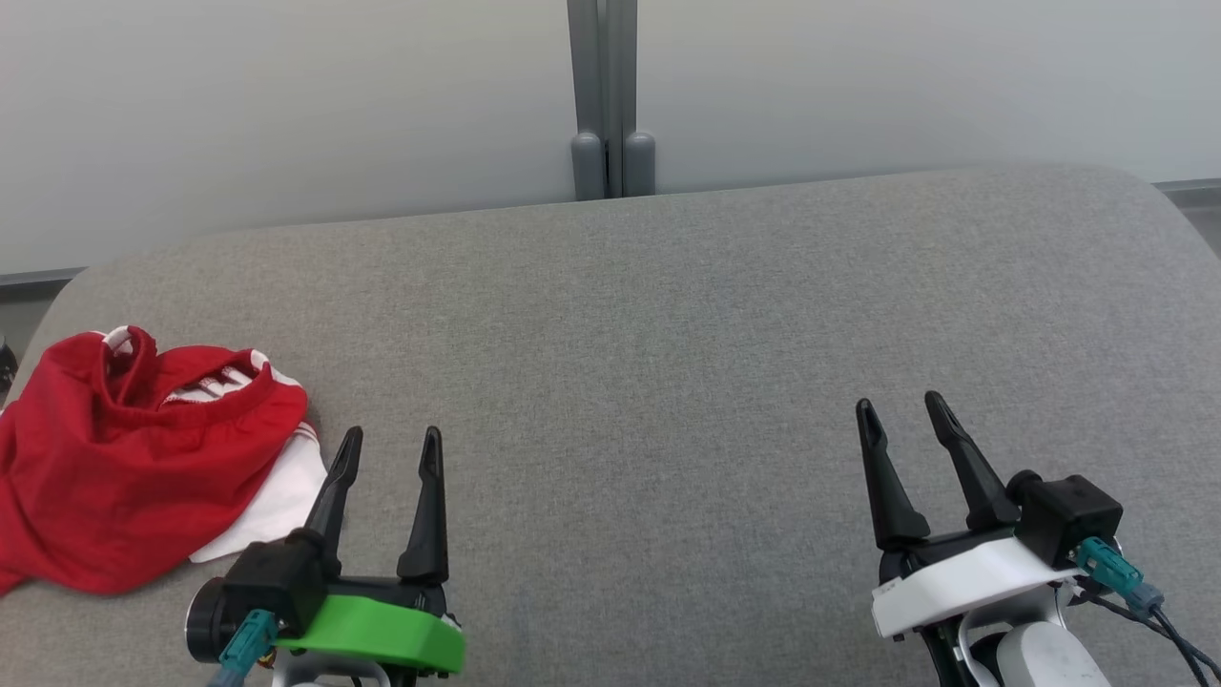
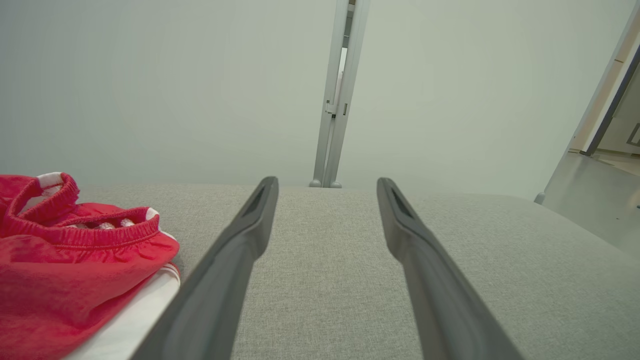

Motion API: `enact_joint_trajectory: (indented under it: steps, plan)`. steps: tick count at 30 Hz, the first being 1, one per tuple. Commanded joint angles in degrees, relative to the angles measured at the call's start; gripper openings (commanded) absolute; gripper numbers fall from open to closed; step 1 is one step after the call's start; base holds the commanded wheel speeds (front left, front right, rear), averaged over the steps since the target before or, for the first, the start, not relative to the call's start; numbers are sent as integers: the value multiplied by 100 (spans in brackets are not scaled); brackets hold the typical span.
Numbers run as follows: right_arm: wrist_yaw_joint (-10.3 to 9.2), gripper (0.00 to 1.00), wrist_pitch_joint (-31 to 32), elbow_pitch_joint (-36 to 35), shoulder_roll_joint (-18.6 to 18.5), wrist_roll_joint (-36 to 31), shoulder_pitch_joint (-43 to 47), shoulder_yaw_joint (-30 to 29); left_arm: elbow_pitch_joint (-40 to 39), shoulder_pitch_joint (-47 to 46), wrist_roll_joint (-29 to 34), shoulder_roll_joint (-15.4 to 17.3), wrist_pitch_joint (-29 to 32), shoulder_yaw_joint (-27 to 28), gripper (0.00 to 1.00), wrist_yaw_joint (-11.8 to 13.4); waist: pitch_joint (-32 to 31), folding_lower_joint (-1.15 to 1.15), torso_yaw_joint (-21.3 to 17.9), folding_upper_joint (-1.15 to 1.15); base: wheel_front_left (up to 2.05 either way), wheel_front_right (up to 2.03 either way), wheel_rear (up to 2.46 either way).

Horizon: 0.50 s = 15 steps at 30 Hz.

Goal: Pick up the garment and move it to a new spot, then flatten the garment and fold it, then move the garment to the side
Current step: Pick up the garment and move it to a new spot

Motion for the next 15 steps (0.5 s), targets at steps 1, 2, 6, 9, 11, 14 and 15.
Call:
enact_joint_trajectory:
  steps: [1, 2, 6, 9, 11, 14, 15]
  plan:
    - [13, 100, -73, -37, -28, -139, 35, 19, -7, 51, 142, 37, -48, -29, 100, 33, -5, 0, 0, 0, 0, 0, 0]
    - [13, 100, -71, -27, -28, -164, 37, 20, -3, 55, 176, 38, -56, -38, 100, 38, -8, 0, 0, 0, 0, 0, 0]
    - [9, 100, -119, 32, -30, -311, 66, -14, 14, 74, 322, 39, -101, -83, 100, 65, -21, 0, -1, 0, 0, 0, 0]
    - [9, 100, -151, 75, -29, -456, 73, -39, 22, 74, 446, 40, -130, -107, 100, 84, -34, 0, -1, 0, 0, 0, 0]
    - [9, 100, -173, 85, -29, -521, 77, -51, 28, 74, 507, 40, -152, -122, 100, 91, -43, 0, 2, 0, 0, 0, 0]
    - [9, 100, -200, 84, -31, -624, 91, -47, 17, 79, 597, 42, -189, -142, 100, 84, -57, 0, 5, 0, 0, 0, 0]
    - [9, 100, -206, 80, -31, -664, 98, -40, 9, 86, 649, 43, -188, -148, 100, 84, -61, 0, 4, 0, 0, 0, 0]
